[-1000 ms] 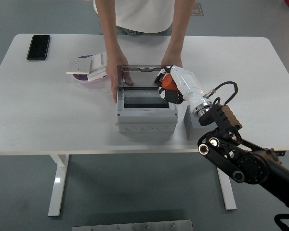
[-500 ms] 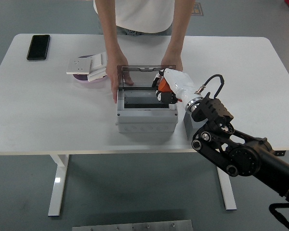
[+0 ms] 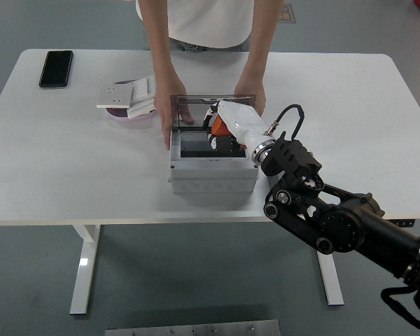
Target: Fetch the battery,place it into the box,close the lid of the box
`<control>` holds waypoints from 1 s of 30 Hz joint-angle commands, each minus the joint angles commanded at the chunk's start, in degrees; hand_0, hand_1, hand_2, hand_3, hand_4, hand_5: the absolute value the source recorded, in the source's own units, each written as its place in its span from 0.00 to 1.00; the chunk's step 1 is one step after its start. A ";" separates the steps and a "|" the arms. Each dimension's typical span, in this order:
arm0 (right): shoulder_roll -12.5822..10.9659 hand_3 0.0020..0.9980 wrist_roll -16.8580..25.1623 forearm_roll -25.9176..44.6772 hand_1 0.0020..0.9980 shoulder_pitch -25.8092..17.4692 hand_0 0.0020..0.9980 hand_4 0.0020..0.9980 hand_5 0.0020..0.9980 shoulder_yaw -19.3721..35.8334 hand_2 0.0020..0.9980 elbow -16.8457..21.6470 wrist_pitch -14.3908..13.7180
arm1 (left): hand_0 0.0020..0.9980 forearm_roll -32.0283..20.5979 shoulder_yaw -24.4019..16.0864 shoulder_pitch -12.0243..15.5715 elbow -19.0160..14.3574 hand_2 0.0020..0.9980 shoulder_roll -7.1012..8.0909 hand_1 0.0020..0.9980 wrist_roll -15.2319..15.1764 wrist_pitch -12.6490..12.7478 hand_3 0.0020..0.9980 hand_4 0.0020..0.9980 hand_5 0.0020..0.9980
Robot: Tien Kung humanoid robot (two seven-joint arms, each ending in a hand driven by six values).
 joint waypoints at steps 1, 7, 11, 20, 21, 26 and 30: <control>0.15 0.37 0.09 0.12 0.22 0.10 0.18 0.15 0.00 -0.20 0.29 -0.16 -0.05 | 0.63 0.03 -0.01 0.01 0.00 0.59 -0.01 0.75 0.02 -0.02 0.50 0.33 0.00; 1.18 0.37 0.57 1.03 0.22 1.32 0.18 0.16 0.00 -1.00 0.29 -2.03 -0.32 | 0.63 0.54 -0.30 0.09 -0.05 0.59 0.09 0.75 0.29 -0.12 0.50 0.34 0.00; 2.08 0.37 0.91 1.93 0.22 2.57 0.18 0.16 0.00 -1.64 0.29 -3.80 -0.50 | 0.63 0.83 -0.46 0.02 -0.05 0.59 0.14 0.75 0.39 -0.20 0.50 0.34 0.00; 3.91 0.38 1.34 3.24 0.22 4.97 0.18 0.16 0.00 -3.39 0.29 -5.88 -0.68 | 0.63 1.55 -0.88 -0.15 -0.07 0.59 0.28 0.75 0.70 -0.37 0.50 0.34 0.00; 4.03 0.38 1.40 3.35 0.22 5.10 0.18 0.16 0.00 -3.58 0.29 -6.00 -0.70 | 0.63 1.63 -0.92 -0.18 -0.07 0.59 0.30 0.75 0.72 -0.39 0.50 0.34 0.00; 4.46 0.38 1.73 4.16 0.22 5.60 0.18 0.16 0.00 -4.99 0.29 -6.59 -0.82 | 0.63 2.02 -1.15 -0.35 -0.08 0.59 0.30 0.75 0.88 -0.49 0.50 0.34 0.00; 4.84 0.38 2.02 4.62 0.22 5.76 0.18 0.17 0.00 -5.82 0.29 -6.96 -1.02 | 0.63 2.18 -1.21 -0.50 -0.08 0.59 0.27 0.75 0.93 -0.55 0.50 0.34 0.00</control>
